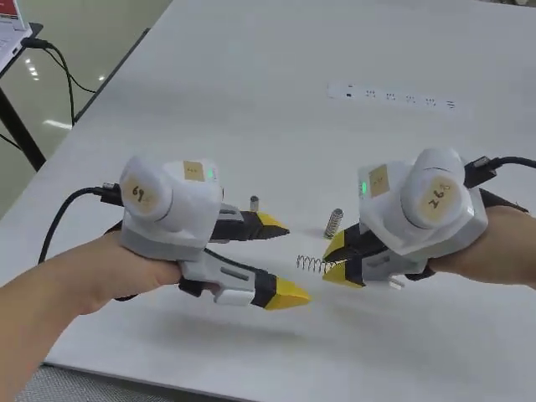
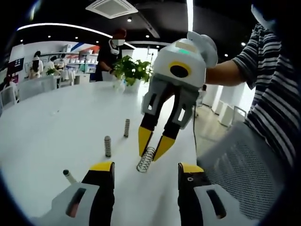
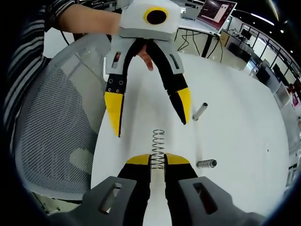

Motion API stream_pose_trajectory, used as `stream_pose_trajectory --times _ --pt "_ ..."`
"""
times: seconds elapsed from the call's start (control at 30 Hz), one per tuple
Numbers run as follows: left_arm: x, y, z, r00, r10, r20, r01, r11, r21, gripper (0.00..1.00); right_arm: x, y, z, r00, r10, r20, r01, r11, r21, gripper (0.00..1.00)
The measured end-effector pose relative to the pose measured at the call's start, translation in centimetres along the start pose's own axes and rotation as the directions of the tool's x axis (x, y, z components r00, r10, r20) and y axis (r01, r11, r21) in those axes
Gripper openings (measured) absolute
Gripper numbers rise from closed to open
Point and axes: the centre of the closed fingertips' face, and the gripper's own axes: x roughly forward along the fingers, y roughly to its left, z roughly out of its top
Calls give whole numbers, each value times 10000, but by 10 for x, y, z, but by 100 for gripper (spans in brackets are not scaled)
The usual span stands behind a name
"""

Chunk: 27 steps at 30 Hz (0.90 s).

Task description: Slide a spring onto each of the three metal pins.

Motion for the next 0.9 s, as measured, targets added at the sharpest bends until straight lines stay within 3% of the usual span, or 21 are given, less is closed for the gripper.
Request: stream_pose_trajectory --times 0.33,0.5,0.63,0.9 --pt "5 3 4 9998 -103 152 96 9989 456 24 -11 -3 5 9995 -201 256 205 9997 -165 7" --pt "10 2 9 9991 -176 388 156 9985 530 19 -14 -2 4 9993 -262 277 266 9995 -152 7" --pt "13 -5 9 9984 -395 412 369 9974 614 15 -16 -1 4 9992 -249 325 255 9995 -184 7" --pt "12 -6 10 9976 -490 486 454 9962 739 8 -19 -2 7 9987 -268 423 282 9991 -314 7"
